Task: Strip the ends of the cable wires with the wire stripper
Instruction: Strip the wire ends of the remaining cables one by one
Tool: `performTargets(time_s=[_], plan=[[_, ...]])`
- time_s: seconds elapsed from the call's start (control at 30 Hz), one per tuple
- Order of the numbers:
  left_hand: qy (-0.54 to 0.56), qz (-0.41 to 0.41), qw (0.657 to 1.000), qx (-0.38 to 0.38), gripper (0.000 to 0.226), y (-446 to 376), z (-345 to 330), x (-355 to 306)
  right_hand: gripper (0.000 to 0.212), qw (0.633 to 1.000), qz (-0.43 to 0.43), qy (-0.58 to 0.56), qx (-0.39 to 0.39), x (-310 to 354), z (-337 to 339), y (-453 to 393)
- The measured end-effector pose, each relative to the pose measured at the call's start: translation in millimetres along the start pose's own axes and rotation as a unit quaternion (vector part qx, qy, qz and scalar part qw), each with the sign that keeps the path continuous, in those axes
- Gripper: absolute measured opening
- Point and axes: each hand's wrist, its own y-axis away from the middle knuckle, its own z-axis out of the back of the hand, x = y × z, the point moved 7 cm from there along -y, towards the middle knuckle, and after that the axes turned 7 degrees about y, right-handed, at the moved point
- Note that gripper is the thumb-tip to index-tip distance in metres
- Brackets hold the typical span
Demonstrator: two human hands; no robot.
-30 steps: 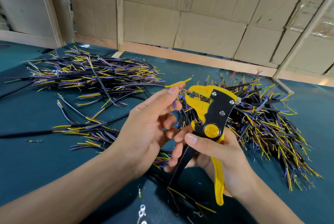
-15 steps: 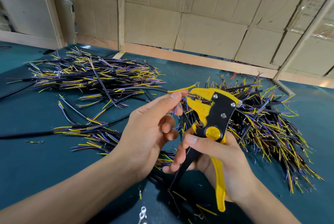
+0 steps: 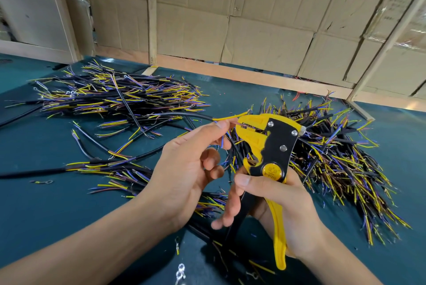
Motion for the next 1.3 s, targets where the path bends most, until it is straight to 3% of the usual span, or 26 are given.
performTargets(time_s=[0.2, 0.4, 0.6, 0.77, 0.93, 1.17, 1.3], plan=[[-0.012, -0.003, 1.000, 0.008, 0.015, 0.7, -3.3, -4.3, 0.022, 1.000, -0.009, -0.016, 0.008, 2.8, -3.9, 0.2], [-0.051, -0.038, 0.998, -0.012, 0.018, 1.1, -2.4, -5.3, 0.026, 0.997, -0.019, -0.015, -0.075, 3.3, 5.2, 3.0], [-0.008, -0.059, 0.998, -0.022, 0.031, -1.1, 0.9, -16.7, 0.018, 0.998, 0.020, -0.058, -0.018, 7.9, 4.3, -3.5], [0.011, -0.069, 0.997, -0.026, 0.009, -0.9, 0.6, -23.9, 0.013, 0.999, 0.051, 0.006, -0.008, 4.2, 10.1, -2.8], [0.041, -0.080, 0.996, -0.002, 0.015, 3.2, -6.4, -22.1, 0.016, 0.995, 0.059, 0.070, 0.033, -0.8, 0.0, -0.1], [0.030, -0.048, 0.998, 0.040, 0.004, 10.6, -13.7, -12.7, 0.013, 0.998, 0.048, 0.010, 0.031, -5.8, -3.7, 0.8], [0.045, -0.052, 0.998, 0.009, 0.007, 10.5, -9.4, -12.7, 0.011, 0.998, 0.057, -0.004, 0.035, -2.9, -4.5, 1.5]])
